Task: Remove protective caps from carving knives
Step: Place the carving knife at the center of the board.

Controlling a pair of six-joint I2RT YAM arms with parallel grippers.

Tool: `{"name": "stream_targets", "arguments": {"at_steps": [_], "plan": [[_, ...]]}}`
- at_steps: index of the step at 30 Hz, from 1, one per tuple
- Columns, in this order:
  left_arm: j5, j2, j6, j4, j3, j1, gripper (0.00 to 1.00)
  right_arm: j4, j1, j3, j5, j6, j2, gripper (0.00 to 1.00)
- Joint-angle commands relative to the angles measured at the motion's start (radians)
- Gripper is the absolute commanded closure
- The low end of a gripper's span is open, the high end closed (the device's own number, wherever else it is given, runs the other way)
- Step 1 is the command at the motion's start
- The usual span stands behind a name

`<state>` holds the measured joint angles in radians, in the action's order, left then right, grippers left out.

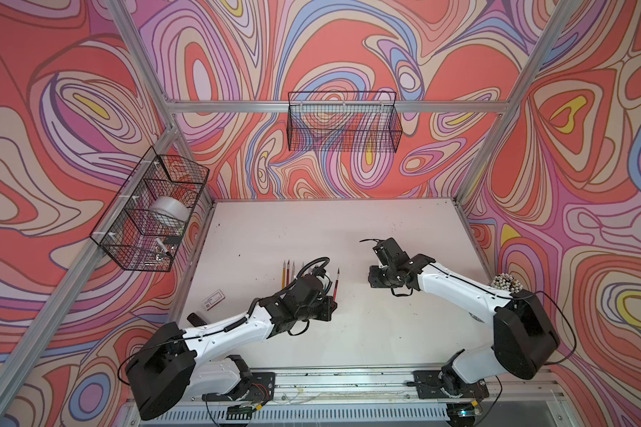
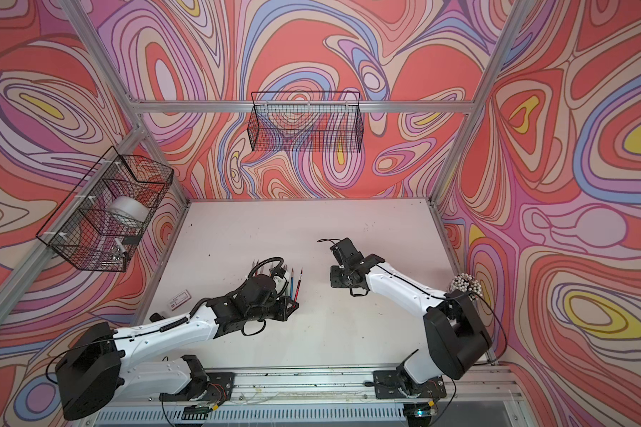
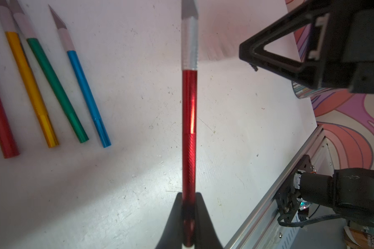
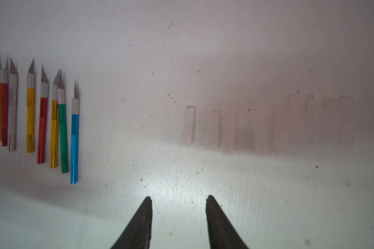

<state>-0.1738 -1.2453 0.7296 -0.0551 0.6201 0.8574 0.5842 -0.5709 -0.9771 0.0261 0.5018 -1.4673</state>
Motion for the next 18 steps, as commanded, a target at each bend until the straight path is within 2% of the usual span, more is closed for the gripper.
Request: {"name": "stream_targets", "arguments": {"at_steps": [1, 4, 9, 12, 18], "plan": [[0.036, -0.034, 0.019, -0.067, 0.048, -0.004, 1.00, -0.043, -0.004, 0.044, -0.063, -0.025, 0.081, 0.51], [0.062, -0.052, 0.033, -0.090, 0.069, -0.004, 1.00, -0.067, -0.003, 0.083, -0.103, -0.028, 0.138, 0.43], [0.100, -0.082, 0.045, -0.155, 0.121, -0.004, 1.00, -0.113, -0.003, 0.134, -0.141, -0.022, 0.214, 0.23], [0.118, -0.106, 0.058, -0.187, 0.153, -0.004, 1.00, -0.117, -0.003, 0.140, -0.152, -0.022, 0.242, 0.02], [0.168, -0.171, 0.075, -0.295, 0.239, -0.003, 1.00, -0.124, -0.003, 0.169, -0.141, -0.029, 0.320, 0.02]]}}
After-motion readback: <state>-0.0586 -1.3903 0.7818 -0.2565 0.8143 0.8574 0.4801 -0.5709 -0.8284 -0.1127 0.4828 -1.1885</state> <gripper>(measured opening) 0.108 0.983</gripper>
